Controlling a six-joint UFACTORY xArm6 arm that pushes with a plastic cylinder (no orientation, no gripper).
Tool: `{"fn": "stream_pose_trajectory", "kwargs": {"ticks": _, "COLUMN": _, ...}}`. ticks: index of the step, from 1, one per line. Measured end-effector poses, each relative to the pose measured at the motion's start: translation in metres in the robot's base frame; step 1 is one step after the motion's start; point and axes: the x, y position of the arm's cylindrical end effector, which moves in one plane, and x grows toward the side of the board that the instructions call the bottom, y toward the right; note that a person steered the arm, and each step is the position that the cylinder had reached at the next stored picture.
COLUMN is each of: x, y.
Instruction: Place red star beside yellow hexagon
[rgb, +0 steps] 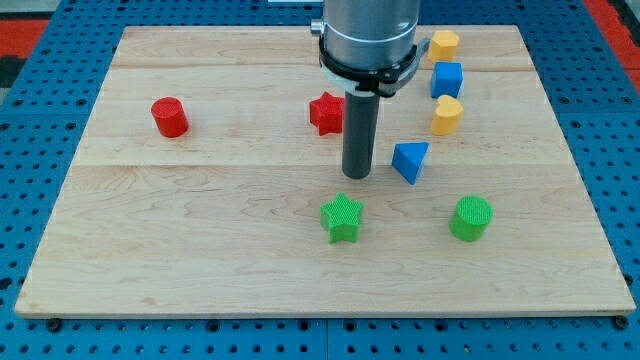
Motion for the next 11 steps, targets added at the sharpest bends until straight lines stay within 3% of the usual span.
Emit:
{"fn": "stream_pose_trajectory", "kwargs": {"ticks": 1, "x": -0.020, "y": 0.048}}
{"fn": "stream_pose_trajectory", "kwargs": {"ticks": 2, "x": -0.008, "y": 0.063}}
{"fn": "stream_pose_trajectory", "kwargs": {"ticks": 5, "x": -0.051, "y": -0.053}}
{"fn": "stream_pose_trajectory", "kwargs": {"ticks": 6, "x": -0.095, "y": -0.049}}
{"fn": "stream_pose_trajectory", "kwargs": {"ticks": 7, "x": -0.101, "y": -0.054}}
{"fn": "stream_pose_trajectory", "kwargs": {"ticks": 8, "x": -0.060, "y": -0.073}}
{"fn": "stream_pose_trajectory", "kwargs": {"ticks": 10, "x": -0.118, "y": -0.020}}
{"fn": "stream_pose_trajectory", "kwargs": {"ticks": 11, "x": -0.129, "y": -0.038}}
